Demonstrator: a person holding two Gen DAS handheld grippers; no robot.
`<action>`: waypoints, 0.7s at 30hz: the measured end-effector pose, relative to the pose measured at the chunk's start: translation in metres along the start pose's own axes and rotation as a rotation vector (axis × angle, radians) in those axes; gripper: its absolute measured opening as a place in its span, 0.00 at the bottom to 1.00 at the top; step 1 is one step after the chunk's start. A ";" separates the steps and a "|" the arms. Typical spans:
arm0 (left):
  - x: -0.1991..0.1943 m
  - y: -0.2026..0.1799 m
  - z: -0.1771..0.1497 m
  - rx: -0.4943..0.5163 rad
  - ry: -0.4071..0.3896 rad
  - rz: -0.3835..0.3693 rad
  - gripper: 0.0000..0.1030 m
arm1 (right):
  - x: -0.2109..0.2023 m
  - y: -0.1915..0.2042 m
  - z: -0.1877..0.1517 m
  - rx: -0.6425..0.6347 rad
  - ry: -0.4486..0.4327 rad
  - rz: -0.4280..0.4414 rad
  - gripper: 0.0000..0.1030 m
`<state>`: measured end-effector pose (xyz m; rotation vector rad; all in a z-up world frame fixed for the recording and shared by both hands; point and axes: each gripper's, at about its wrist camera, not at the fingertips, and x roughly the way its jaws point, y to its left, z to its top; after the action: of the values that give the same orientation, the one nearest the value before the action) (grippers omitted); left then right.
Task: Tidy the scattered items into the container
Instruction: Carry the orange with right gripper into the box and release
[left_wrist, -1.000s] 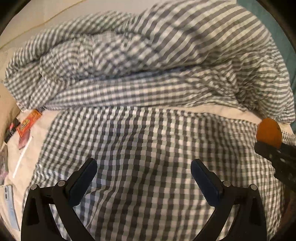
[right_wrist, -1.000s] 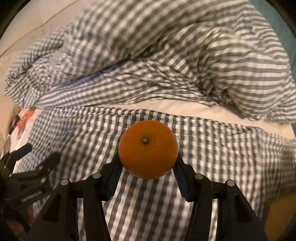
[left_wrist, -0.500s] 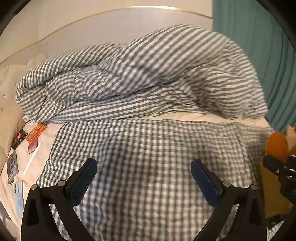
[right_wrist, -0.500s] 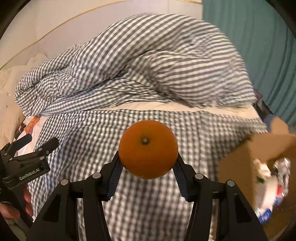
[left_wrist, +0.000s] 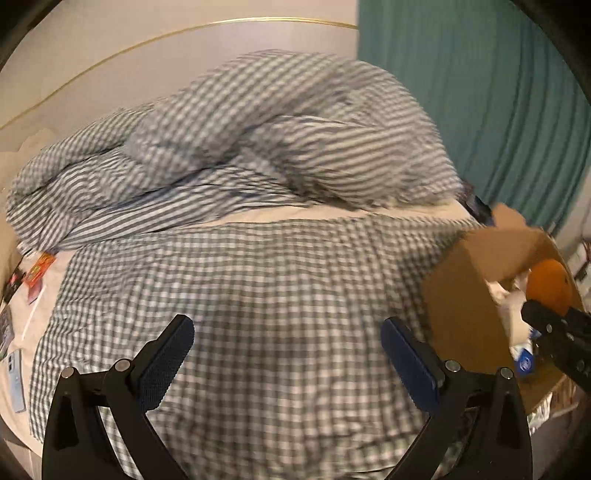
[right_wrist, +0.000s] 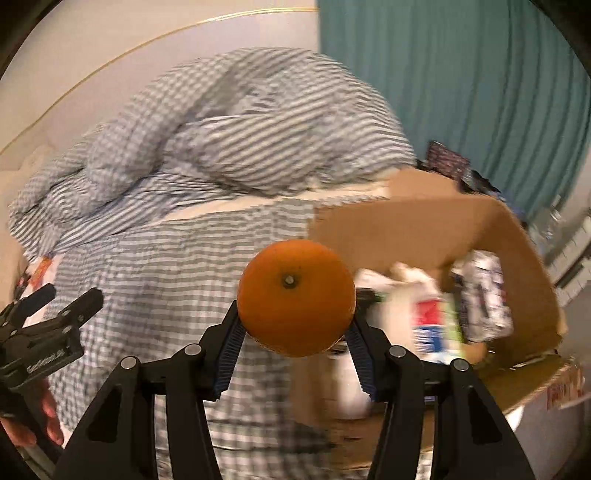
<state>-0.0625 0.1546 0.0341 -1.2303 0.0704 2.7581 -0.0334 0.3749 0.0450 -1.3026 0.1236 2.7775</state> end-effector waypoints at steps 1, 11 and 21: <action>0.002 -0.012 -0.001 0.014 0.002 -0.005 1.00 | 0.003 -0.012 -0.001 0.011 0.010 -0.013 0.52; 0.004 -0.051 -0.016 0.055 0.019 0.011 1.00 | 0.024 -0.088 -0.014 0.114 0.055 -0.069 0.78; -0.020 -0.002 -0.027 -0.049 0.010 0.111 1.00 | -0.016 -0.050 -0.025 0.000 0.000 0.039 0.78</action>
<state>-0.0291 0.1523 0.0316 -1.2896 0.0744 2.8649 0.0008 0.4213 0.0391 -1.3150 0.1510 2.8099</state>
